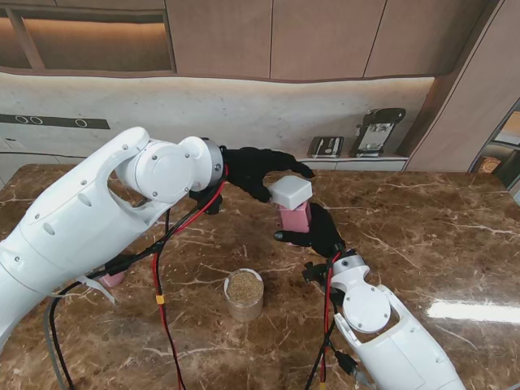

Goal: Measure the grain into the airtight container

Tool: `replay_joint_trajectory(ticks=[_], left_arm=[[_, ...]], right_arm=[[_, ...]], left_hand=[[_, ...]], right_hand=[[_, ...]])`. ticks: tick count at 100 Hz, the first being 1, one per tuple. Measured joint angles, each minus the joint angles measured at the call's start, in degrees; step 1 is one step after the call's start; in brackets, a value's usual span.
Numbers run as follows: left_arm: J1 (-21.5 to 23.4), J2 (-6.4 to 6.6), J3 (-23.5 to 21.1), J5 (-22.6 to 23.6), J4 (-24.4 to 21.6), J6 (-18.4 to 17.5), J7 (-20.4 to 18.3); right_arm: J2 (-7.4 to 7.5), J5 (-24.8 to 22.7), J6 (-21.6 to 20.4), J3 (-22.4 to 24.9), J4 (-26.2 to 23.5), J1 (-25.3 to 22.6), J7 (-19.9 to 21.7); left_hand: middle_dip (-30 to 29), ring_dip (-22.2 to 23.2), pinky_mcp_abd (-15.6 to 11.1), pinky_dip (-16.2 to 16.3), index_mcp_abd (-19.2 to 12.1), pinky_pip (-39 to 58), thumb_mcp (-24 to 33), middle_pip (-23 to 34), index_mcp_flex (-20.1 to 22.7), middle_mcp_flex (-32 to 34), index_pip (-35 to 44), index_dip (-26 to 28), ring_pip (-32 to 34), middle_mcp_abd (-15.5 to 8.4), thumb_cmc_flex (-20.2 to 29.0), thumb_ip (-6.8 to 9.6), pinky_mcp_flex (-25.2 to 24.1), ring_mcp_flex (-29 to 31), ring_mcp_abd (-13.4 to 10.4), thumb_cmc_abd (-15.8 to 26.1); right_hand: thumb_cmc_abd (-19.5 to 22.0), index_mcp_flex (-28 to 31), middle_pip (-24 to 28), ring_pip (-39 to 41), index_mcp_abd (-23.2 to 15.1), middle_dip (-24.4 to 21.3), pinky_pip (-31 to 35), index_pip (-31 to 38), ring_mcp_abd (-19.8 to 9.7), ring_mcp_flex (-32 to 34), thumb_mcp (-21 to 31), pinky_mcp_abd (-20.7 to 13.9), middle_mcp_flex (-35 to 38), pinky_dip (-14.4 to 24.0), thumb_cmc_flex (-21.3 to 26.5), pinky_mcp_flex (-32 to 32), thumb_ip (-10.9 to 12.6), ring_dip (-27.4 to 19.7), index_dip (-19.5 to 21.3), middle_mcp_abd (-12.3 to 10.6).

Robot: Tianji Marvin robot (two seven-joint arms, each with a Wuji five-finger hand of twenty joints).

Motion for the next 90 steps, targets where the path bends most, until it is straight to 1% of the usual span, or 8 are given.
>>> replay_joint_trajectory(ticks=[9,22,28,34,40,55,66,90], left_arm=[[-0.4,0.25,-0.1,-1.0,0.0,0.5,-1.5],[0.9,0.2,-1.9,-0.9,-0.6,1.4,0.6],[1.6,0.15,-2.2,-0.5,-0.9,1.9,2.4],[2.1,0.01,-2.3,-0.2,-1.5,4.7,3.5],[2.3,-0.02,-2.0,-0.1,-2.7,9.9,3.5],[2.6,-0.12,-1.4,6.1,-3.9,8.8,4.0],[3.8,-0.59,-1.5,6.7,-4.6,11.7,8.2],[3.0,-0.76,1.0,8.8,-5.6,12.4,7.6]], right_arm=[[0.0,0.0,0.0,0.0,0.0,0.0,0.0],[-0.01,0.0,0.0,-0.1,-0.1,0.0,0.0],[-0.02,0.0,0.0,-0.1,-0.1,0.0,0.0],[-0.02,0.0,-0.1,0.0,-0.1,0.0,0.0],[-0.02,0.0,-0.1,0.0,-0.1,0.0,0.0],[-0.02,-0.1,-0.1,0.0,-0.1,0.0,0.0],[-0.02,-0.1,-0.1,0.0,-0.1,0.0,0.0],[0.0,-0.2,0.0,0.0,-0.1,0.0,0.1]], left_hand=[[0.0,0.0,0.0,0.0,7.9,-1.6,-11.0,-0.7,0.0,0.0,-6.5,2.1,0.0,0.0,-9.9,0.06,0.0,0.0,0.0,-5.2],[2.1,0.0,-0.1,1.1,16.8,-1.6,-20.1,-0.7,-0.6,0.0,-4.5,7.2,0.0,0.9,-15.4,-0.56,0.0,0.0,0.0,-6.3],[2.4,0.0,-0.1,1.0,19.4,-1.6,-29.9,1.4,-0.6,0.0,-1.8,7.8,0.0,1.5,-16.9,-0.24,0.0,0.0,0.0,-1.9],[2.6,0.8,-0.1,1.1,20.7,-2.9,-48.9,2.7,-0.6,0.0,-0.5,7.8,0.0,2.3,-14.1,2.02,0.0,0.0,0.6,5.8],[4.0,2.3,-0.1,2.7,21.3,-2.9,-55.8,5.3,-0.6,1.0,-0.5,7.8,0.0,4.2,-14.1,3.15,-0.1,0.6,2.4,10.0],[7.1,8.1,2.9,6.9,14.6,5.4,-56.8,12.0,-0.6,15.6,-5.2,7.7,5.5,3.2,-18.3,4.29,4.0,9.6,5.3,17.9],[8.3,10.1,4.7,7.5,13.6,12.1,-56.8,14.9,-0.6,22.9,-5.8,8.6,8.6,2.4,-21.1,4.96,6.7,15.1,7.3,19.6],[9.5,11.4,6.0,7.6,13.6,16.9,-56.8,18.3,-0.6,27.3,-5.5,10.6,10.5,1.0,-21.0,4.96,8.5,17.6,7.4,19.6]], right_hand=[[0.0,0.0,0.0,0.0,0.0,0.0,0.0,0.0,0.0,0.0,0.0,0.0,0.0,0.0,0.0,0.0,0.0,0.0,0.0,0.0],[0.0,0.0,0.0,0.0,0.0,0.0,0.0,0.0,0.0,0.0,0.0,0.0,0.0,0.0,0.0,0.0,0.0,0.0,0.0,0.0],[0.0,0.0,0.0,0.0,0.0,0.0,0.0,0.0,0.0,0.0,0.0,0.0,0.0,0.0,0.0,0.0,0.0,0.0,0.0,0.0],[0.0,0.0,0.0,0.0,0.0,0.0,0.0,0.0,0.0,0.0,0.0,0.0,0.0,0.0,0.0,0.0,0.0,0.0,0.0,0.0],[0.0,0.0,0.0,0.0,0.0,0.0,0.0,0.0,0.0,0.0,0.0,0.0,0.0,0.0,0.0,0.0,0.0,0.0,0.0,0.0],[0.0,0.0,0.0,0.0,0.0,0.0,0.0,0.0,0.0,0.0,0.0,0.0,0.0,0.0,0.0,0.0,0.0,0.0,0.0,0.0],[0.0,0.0,0.0,0.0,0.0,0.0,0.0,0.0,0.0,0.0,0.0,0.0,0.0,0.0,0.0,0.0,0.0,0.0,0.0,0.0],[0.0,0.0,0.0,0.0,0.0,0.0,0.0,0.0,0.0,0.0,0.0,0.0,0.0,0.0,0.0,0.0,0.0,0.0,0.0,0.0]])
